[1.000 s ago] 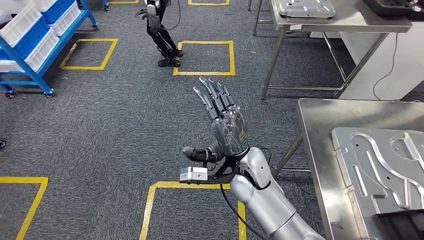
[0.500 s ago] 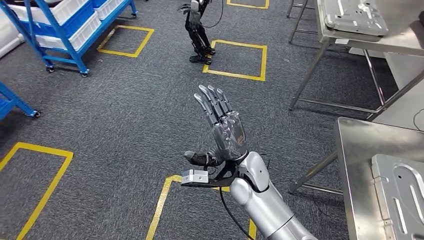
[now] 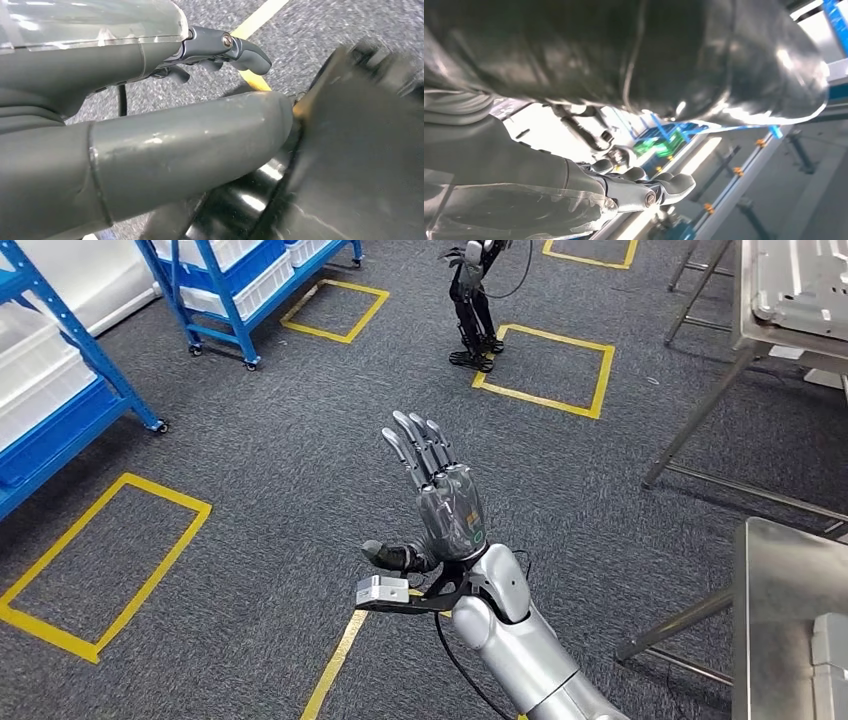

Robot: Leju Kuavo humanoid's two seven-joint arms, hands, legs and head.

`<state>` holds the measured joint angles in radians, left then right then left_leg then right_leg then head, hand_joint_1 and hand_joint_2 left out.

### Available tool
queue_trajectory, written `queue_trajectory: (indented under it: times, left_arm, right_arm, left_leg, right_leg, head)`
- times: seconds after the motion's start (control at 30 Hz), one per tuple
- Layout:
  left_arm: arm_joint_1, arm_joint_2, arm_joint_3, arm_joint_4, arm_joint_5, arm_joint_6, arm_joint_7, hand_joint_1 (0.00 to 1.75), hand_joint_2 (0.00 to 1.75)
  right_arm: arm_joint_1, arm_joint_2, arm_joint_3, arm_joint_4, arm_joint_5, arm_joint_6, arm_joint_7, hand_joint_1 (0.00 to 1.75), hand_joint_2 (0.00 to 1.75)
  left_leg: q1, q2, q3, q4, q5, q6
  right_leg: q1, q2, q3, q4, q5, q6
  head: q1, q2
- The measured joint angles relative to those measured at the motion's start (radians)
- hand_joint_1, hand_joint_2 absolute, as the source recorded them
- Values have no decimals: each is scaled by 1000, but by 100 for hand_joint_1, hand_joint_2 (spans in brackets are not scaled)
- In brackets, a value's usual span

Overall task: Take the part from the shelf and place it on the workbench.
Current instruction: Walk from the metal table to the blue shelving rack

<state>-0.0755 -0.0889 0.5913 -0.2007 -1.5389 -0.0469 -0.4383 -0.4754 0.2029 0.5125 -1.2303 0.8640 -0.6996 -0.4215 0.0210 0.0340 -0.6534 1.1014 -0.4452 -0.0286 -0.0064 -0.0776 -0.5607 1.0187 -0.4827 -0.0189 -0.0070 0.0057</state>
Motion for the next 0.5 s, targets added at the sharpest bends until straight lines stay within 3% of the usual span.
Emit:
queue_trajectory:
  times: [0.07, 0.13, 0.17, 0.23, 0.3, 0.37, 0.4, 0.43, 0.5]
  left_arm:
    - [-2, 0, 0, 0, 0, 0, 0, 0, 0]
    - [-1, 0, 0, 0, 0, -1, 0, 0, 0]
    - [1, 0, 0, 0, 0, -2, 0, 0, 0]
    - [2, 0, 0, 0, 0, -4, 0, 0, 0]
    - [-1, 0, 0, 0, 0, -5, 0, 0, 0]
    - [-3, 0, 0, 0, 0, -8, 1, 0, 0]
    - [-4, 0, 0, 0, -1, -9, 2, 0, 0]
    - [-3, 0, 0, 0, -1, -10, 4, 0, 0]
    - [-3, 0, 0, 0, -2, -10, 8, 0, 0]
  right_arm:
    - [-2, 0, -1, 2, 0, 0, 0, 0, 0]
    - [-4, 0, -1, 4, 0, 0, 1, 0, 0]
    - [-5, 0, -1, 5, 0, 0, 1, 0, 0]
    - [-8, 0, -2, 7, 0, 0, 2, 0, 0]
    - [-8, -1, -3, 11, -1, 0, 3, 0, 0]
    - [-3, -2, -4, 19, -1, 0, 4, 0, 0]
    - [-2, -3, -5, 24, -2, 0, 4, 0, 0]
    - [-3, -3, -5, 28, -2, 0, 4, 0, 0]
    - [-6, -3, -7, 35, -2, 0, 3, 0, 0]
  left_leg:
    - [-7, 22, 34, -68, 15, 13]
    - [-10, 7, 32, -72, 15, 28]
    - [-9, -2, 33, -75, 16, 33]
    - [-4, -20, 34, -82, 22, 45]
    - [-3, -39, 33, -83, 25, 52]
    - [-3, -63, 31, -83, 26, 54]
    - [-4, -76, 31, -82, 26, 54]
    - [-3, -89, 32, -82, 26, 54]
    - [-4, -114, 32, -79, 26, 51]
  right_leg:
    - [6, -18, -1, 9, -8, 9]
    - [10, -34, 1, 10, -11, 16]
    - [8, -30, 2, 13, -16, 21]
    - [2, 11, -13, 54, -49, 31]
    - [-1, 60, -64, 163, -109, 35]
    - [-1, 73, -115, 261, -138, 36]
    - [-2, 75, -121, 267, -125, 36]
    - [-3, 78, -110, 238, -96, 34]
    - [-7, 112, -59, 122, -27, 29]
  head:
    - [1, 0]
    - [2, 0]
    - [1, 0]
    - [2, 0]
    - [2, 0]
    - [2, 0]
    - [2, 0]
    - [2, 0]
    - [2, 0]
